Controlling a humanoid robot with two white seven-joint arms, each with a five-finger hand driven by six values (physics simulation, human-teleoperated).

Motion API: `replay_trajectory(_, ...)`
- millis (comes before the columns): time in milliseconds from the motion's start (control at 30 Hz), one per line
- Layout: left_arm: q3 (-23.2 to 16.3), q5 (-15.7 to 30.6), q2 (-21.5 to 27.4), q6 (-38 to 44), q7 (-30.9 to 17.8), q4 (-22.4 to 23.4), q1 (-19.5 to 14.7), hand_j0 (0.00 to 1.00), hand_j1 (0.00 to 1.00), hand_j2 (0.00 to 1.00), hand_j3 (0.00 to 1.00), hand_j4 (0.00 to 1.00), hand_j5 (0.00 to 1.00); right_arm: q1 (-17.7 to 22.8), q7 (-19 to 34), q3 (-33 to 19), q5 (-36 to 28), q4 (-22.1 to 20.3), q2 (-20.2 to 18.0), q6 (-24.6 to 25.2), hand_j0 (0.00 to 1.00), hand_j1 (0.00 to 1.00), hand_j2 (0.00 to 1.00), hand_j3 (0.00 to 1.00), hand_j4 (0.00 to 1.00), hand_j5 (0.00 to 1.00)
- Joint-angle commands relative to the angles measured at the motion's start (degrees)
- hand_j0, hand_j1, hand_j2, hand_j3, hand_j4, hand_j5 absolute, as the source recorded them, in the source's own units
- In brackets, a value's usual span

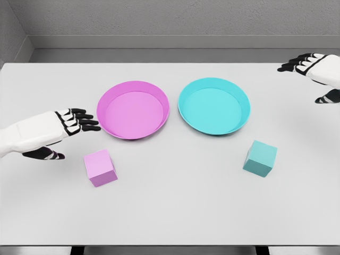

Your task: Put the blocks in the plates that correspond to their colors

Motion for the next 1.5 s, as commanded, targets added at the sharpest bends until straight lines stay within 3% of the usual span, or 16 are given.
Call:
replay_trajectory(0,0.0,-0.2,0.1,0.0,-0.1,-0.1,0.0,1.00,1.00,1.00,1.00,1.00,1.00,0.0,0.0,0.0,-0.3,-0.6,0.3,0.2,1.00,1.00,1.00,1.00,1.00,1.00)
replay_trajectory(100,-0.1,-1.9,0.0,0.0,-1.1,-0.6,-0.3,1.00,1.00,1.00,1.00,1.00,1.00,-0.2,0.1,0.0,-0.3,-0.6,0.3,0.2,1.00,1.00,1.00,1.00,1.00,1.00)
replay_trajectory(167,-0.3,-2.0,-1.1,0.0,-10.9,-1.1,-0.8,1.00,1.00,1.00,1.00,1.00,1.00,-0.4,0.1,-0.2,-0.3,0.1,0.0,0.2,1.00,1.00,1.00,1.00,1.00,1.00)
replay_trajectory(267,-0.4,-2.1,-5.2,0.0,-20.1,-1.5,-2.6,1.00,1.00,1.00,1.00,1.00,1.00,0.7,2.2,-0.2,-0.1,-0.3,-0.1,0.2,1.00,1.00,1.00,1.00,1.00,1.00)
replay_trajectory(367,-0.3,-2.1,-7.7,0.0,-20.2,-1.5,-4.0,1.00,1.00,1.00,1.00,1.00,1.00,-2.0,2.2,4.9,0.2,-0.5,-1.8,0.2,1.00,1.00,1.00,1.00,1.00,1.00)
replay_trajectory(400,-0.4,-2.1,-8.9,0.0,-21.4,-1.5,-4.1,1.00,1.00,1.00,1.00,1.00,1.00,-3.6,2.2,9.2,0.3,-1.2,-3.2,0.2,1.00,1.00,1.00,1.00,1.00,1.00)
replay_trajectory(500,-0.4,-2.1,-10.3,0.0,-22.8,-1.5,-4.7,1.00,1.00,1.00,1.00,1.00,1.00,-5.4,2.2,14.6,1.4,-4.9,-3.9,0.2,1.00,1.00,1.00,1.00,1.00,1.00)
replay_trajectory(633,-0.5,-2.9,-10.7,0.0,-26.4,-1.5,-4.7,1.00,1.00,1.00,1.00,1.00,1.00,-15.2,2.2,25.4,1.6,-4.3,-7.0,0.2,1.00,1.00,1.00,1.00,1.00,1.00)
replay_trajectory(733,-0.8,-4.5,-10.6,0.0,-26.4,-1.2,-4.7,1.00,1.00,1.00,1.00,1.00,1.00,-15.3,2.2,31.4,1.9,-6.6,-10.1,0.2,1.00,1.00,1.00,1.00,1.00,1.00)
replay_trajectory(800,-0.8,-5.1,-10.7,0.0,-26.4,-1.2,-4.7,1.00,1.00,1.00,1.00,1.00,1.00,-15.2,2.2,32.3,1.9,-10.7,-11.8,0.2,1.00,1.00,1.00,1.00,1.00,1.00)
replay_trajectory(967,-0.9,-5.3,-12.1,0.0,-26.5,-1.2,-4.7,1.00,1.00,1.00,1.00,1.00,1.00,-14.9,2.2,34.6,1.9,-13.3,-12.4,0.2,1.00,1.00,1.00,1.00,1.00,1.00)
replay_trajectory(1200,-1.7,-7.7,-13.8,0.0,-26.5,-1.0,-4.7,1.00,1.00,1.00,1.00,1.00,1.00,-14.8,2.2,36.2,1.7,-14.9,-12.9,0.2,1.00,1.00,1.00,1.00,1.00,1.00)
replay_trajectory(1333,-2.0,-7.8,-13.8,0.0,-26.5,-1.0,-4.7,1.00,1.00,1.00,1.00,1.00,1.00,-14.9,2.2,36.3,1.7,-15.0,-11.0,0.2,1.00,1.00,1.00,1.00,1.00,1.00)
replay_trajectory(1467,-2.1,-7.8,-13.8,0.0,-26.5,-1.0,-4.7,0.93,0.93,0.93,0.93,0.93,0.93,-14.9,2.2,37.9,1.8,-15.1,-9.8,0.2,1.00,1.00,1.00,1.00,1.00,1.00)
